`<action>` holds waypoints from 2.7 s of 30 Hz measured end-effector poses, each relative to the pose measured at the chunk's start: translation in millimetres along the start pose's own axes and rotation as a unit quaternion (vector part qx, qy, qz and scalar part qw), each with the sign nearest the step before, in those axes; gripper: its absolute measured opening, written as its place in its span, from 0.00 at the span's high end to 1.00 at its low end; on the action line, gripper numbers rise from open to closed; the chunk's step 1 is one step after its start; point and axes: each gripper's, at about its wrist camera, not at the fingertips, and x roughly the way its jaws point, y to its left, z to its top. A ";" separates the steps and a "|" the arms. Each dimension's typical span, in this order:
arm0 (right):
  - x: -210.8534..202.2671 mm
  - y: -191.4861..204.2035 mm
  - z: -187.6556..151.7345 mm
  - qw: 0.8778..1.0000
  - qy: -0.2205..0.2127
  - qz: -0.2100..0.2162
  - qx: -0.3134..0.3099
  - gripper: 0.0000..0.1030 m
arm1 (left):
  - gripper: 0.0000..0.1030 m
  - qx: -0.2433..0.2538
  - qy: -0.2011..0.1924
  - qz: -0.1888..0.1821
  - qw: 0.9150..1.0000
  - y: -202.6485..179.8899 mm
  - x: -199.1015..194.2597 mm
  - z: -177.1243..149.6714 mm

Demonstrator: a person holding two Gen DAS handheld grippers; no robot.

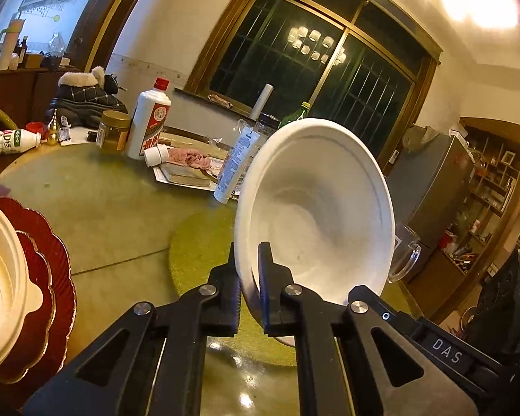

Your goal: Organize plates and bowls

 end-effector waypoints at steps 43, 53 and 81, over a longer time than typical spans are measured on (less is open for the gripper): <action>8.5 3.8 -0.3 1.000 0.014 0.006 -0.004 0.93 | 0.94 0.026 -0.012 0.072 0.997 -12.6 -8.6 -2.4; 5.9 17.0 -7.1 0.998 0.041 0.033 0.016 0.93 | 0.94 0.023 -0.004 0.096 0.995 -2.9 -34.1 5.3; 15.2 107.7 -28.5 0.987 0.113 0.112 -0.011 0.93 | 0.92 -0.005 0.008 0.152 0.988 56.1 -107.5 34.6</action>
